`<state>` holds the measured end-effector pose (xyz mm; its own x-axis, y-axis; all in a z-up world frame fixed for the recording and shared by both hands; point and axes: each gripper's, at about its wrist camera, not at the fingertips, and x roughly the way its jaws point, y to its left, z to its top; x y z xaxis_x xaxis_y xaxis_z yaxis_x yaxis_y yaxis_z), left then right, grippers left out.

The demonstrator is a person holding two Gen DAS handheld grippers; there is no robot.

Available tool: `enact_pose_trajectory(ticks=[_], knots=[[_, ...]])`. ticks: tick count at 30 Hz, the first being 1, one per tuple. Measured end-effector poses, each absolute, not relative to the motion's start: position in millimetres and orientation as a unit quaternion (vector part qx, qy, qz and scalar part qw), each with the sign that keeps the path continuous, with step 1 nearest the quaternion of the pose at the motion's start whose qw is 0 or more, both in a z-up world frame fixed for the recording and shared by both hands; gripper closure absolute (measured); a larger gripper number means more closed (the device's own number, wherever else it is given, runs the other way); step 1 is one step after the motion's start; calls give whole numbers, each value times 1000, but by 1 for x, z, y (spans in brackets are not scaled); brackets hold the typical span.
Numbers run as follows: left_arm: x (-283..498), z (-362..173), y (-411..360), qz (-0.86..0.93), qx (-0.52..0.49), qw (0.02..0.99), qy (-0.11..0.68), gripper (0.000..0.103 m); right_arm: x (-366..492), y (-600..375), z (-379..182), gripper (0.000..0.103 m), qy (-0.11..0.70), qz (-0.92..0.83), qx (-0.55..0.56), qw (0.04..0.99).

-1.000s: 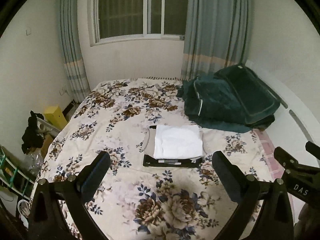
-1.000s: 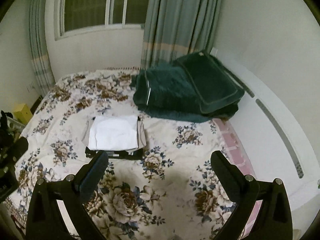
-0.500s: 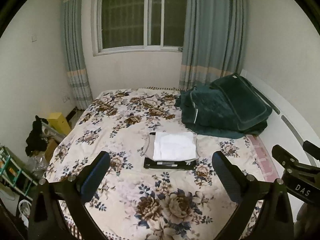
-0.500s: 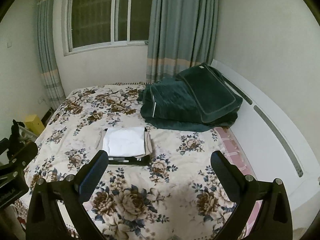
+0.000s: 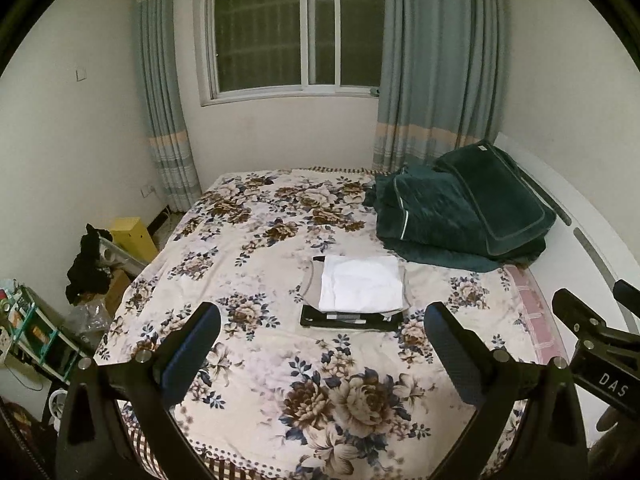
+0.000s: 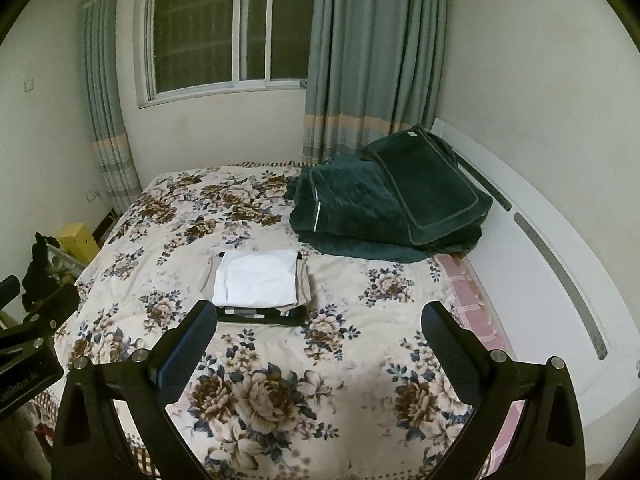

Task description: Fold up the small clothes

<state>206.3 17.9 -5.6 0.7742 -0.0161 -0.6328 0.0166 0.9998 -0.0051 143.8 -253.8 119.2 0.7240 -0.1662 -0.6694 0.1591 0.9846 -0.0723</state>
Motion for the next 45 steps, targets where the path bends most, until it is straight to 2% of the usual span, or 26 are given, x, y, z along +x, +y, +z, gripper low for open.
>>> enact_pose_trajectory(ticks=[45], knots=[[211,6,21,-3,1,946,325,0,165,-240,134,0,354,-64,-9,933]])
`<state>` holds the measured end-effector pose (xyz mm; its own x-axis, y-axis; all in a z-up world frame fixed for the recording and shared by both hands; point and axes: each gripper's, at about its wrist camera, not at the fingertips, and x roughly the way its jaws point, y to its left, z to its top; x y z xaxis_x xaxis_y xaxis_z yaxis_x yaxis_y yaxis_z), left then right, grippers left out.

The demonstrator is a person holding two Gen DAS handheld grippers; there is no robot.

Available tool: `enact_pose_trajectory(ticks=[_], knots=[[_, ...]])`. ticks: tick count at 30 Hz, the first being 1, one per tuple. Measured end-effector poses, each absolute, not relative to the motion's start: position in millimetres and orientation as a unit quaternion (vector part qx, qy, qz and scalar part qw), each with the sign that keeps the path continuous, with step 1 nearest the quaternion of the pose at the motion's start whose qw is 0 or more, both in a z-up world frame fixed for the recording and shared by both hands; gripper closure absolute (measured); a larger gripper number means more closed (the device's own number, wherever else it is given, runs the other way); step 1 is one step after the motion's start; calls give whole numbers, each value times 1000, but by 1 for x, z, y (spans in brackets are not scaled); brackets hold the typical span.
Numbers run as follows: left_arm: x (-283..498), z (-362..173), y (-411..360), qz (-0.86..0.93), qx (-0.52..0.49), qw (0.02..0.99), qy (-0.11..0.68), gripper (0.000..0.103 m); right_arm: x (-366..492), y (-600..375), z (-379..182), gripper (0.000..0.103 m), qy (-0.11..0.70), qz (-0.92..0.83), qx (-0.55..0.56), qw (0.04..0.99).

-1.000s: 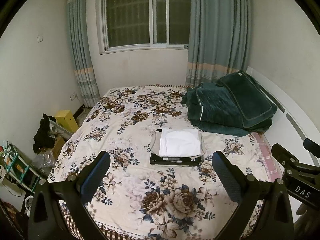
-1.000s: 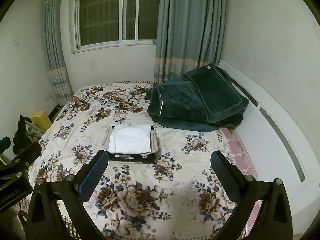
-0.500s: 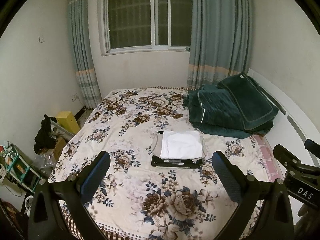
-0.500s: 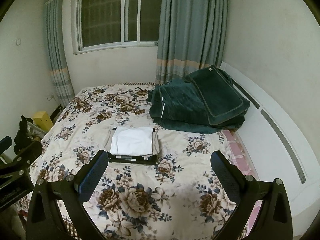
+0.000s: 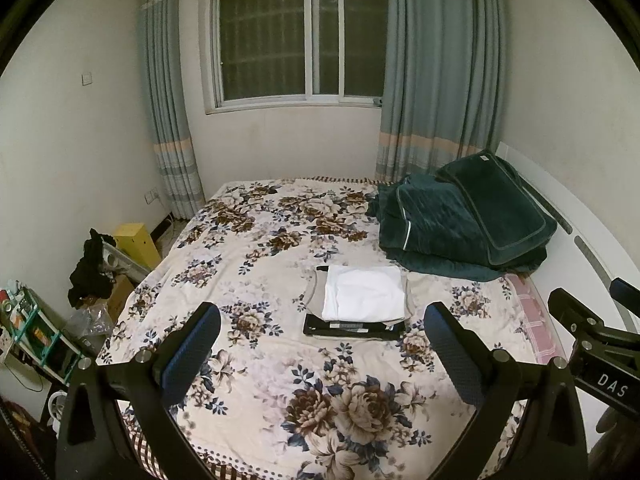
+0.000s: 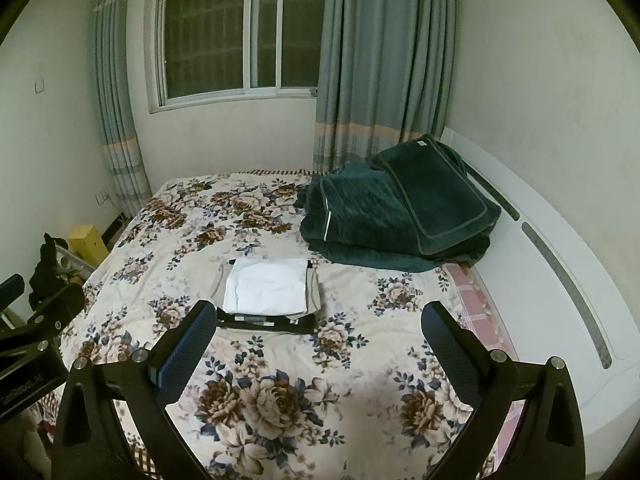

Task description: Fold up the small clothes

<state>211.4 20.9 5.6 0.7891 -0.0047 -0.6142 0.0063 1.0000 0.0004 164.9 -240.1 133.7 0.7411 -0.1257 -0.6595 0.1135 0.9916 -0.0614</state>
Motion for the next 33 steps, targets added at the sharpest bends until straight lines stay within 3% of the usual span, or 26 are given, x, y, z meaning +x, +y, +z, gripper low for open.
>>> enact_pose_trajectory(ticks=[33], knots=[[211,11,21,3,1,947,320,0,160,-236,133,0,351,-66,-5,934]])
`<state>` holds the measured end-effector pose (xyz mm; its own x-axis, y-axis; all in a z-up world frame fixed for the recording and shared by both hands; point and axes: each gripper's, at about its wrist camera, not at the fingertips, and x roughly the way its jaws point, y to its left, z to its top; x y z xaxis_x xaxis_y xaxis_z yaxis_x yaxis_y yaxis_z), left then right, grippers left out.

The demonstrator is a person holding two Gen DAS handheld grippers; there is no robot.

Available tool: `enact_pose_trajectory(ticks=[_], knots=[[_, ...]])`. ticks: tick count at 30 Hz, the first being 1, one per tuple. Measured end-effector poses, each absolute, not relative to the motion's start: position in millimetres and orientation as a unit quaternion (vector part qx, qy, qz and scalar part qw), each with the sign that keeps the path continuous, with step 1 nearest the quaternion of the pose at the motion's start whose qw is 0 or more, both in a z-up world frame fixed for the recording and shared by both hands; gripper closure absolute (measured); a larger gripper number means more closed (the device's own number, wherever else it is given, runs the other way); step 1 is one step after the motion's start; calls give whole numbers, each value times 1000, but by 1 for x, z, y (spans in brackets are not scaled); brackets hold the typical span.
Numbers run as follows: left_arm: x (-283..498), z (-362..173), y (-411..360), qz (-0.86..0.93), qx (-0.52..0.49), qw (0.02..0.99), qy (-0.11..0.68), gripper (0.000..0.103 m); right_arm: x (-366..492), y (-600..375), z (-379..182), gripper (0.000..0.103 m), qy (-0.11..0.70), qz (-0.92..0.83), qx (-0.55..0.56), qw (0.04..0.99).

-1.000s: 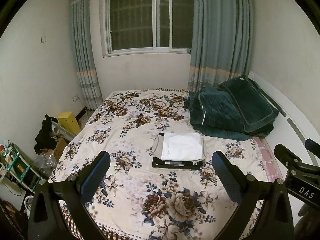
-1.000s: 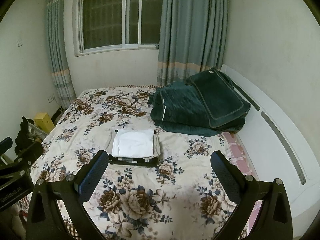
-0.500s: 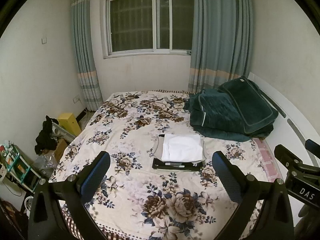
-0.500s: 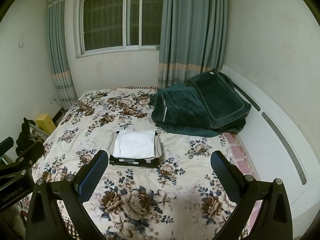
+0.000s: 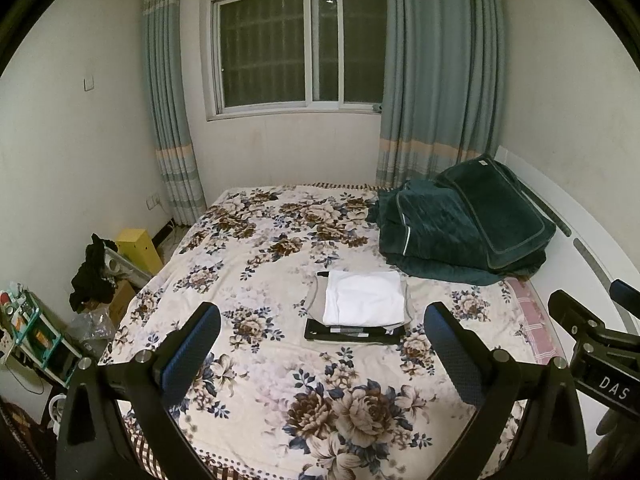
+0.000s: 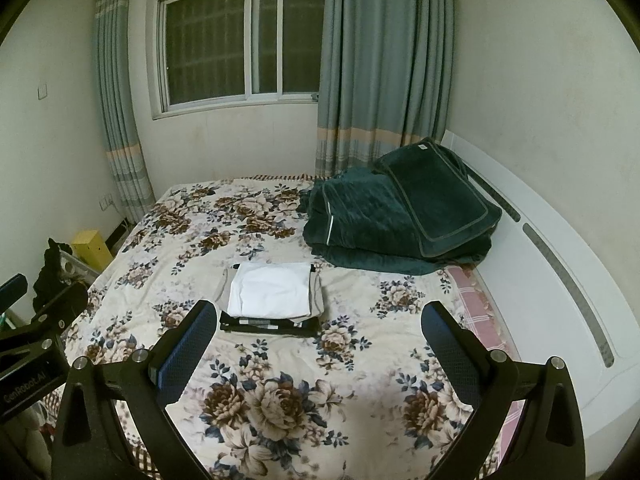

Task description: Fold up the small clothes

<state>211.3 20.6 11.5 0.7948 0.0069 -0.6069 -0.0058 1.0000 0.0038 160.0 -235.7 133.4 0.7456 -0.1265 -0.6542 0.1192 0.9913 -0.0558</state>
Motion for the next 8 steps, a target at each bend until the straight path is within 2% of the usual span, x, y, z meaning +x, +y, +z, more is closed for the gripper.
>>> enact_pose_trajectory(ticks=[8], knots=[[210,14,19,6,2,949,316,0,160,-234,134,0,350,-67,-4,934]])
